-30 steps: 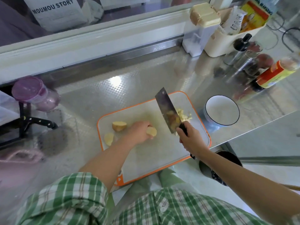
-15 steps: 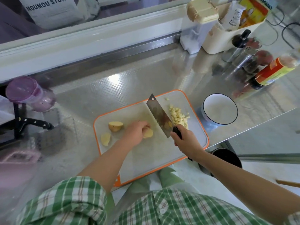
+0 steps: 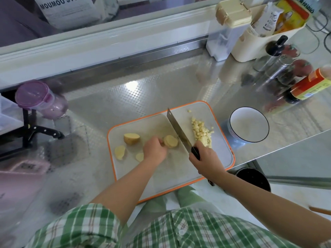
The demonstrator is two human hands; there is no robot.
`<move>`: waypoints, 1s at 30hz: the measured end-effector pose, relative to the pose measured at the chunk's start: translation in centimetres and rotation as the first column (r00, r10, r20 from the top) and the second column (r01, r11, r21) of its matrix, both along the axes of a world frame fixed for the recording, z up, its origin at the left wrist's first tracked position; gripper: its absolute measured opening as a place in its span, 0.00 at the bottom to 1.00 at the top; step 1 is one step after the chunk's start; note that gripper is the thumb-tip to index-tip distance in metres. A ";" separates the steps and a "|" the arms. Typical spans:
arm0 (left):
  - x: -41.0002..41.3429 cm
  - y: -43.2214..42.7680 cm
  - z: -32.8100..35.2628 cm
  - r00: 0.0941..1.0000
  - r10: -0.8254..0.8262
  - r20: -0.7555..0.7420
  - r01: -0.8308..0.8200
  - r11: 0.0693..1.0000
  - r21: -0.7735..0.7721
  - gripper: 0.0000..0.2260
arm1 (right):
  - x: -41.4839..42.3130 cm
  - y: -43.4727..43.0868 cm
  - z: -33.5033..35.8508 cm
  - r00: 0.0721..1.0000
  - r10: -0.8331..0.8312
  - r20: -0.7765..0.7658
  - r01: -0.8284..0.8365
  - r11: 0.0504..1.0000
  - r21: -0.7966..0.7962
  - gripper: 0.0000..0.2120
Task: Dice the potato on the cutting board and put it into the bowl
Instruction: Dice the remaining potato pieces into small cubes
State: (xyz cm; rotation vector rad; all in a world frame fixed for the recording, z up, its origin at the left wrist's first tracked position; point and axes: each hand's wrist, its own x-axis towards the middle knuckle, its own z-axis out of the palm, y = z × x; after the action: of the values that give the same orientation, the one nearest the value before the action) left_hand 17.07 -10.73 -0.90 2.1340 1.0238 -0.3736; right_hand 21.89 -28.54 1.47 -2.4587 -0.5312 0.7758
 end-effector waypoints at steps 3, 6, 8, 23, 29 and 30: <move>0.1 -1.1 0.1 0.995 0.093 0.035 -0.089 0.991 -0.097 0.14 | -0.6 -0.1 -0.2 0.995 0.088 0.048 -0.087 0.996 -0.018 0.08; 0.1 -1.0 0.0 0.993 0.103 0.055 -0.099 0.993 -0.069 0.14 | -0.9 -0.2 -0.2 0.994 0.104 0.032 -0.104 0.994 -0.014 0.08; 0.0 -0.7 -0.2 0.993 0.097 0.064 -0.094 0.995 -0.041 0.12 | -0.7 -0.4 -0.1 0.995 0.096 0.009 -0.096 0.995 -0.032 0.08; 0.0 -0.6 -0.4 0.988 -0.010 0.153 -0.012 0.990 0.139 0.07 | 1.6 0.2 -0.3 0.996 -0.050 0.077 0.051 0.999 -0.012 0.06; 2.0 -2.6 1.4 0.847 -0.417 0.330 0.358 0.906 0.226 0.25 | 4.0 -0.7 0.9 0.943 -0.329 -0.055 0.333 0.938 0.098 0.06; 2.5 -3.2 1.8 0.802 -0.506 0.317 0.440 0.860 0.259 0.28 | 4.3 -0.8 1.1 0.928 -0.364 -0.078 0.371 0.922 0.106 0.06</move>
State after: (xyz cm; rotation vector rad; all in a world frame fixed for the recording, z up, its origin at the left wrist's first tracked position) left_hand 19.61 -13.98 0.87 2.4881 0.2944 -0.0945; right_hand 26.20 -29.35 2.55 -2.3186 -0.0814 0.6350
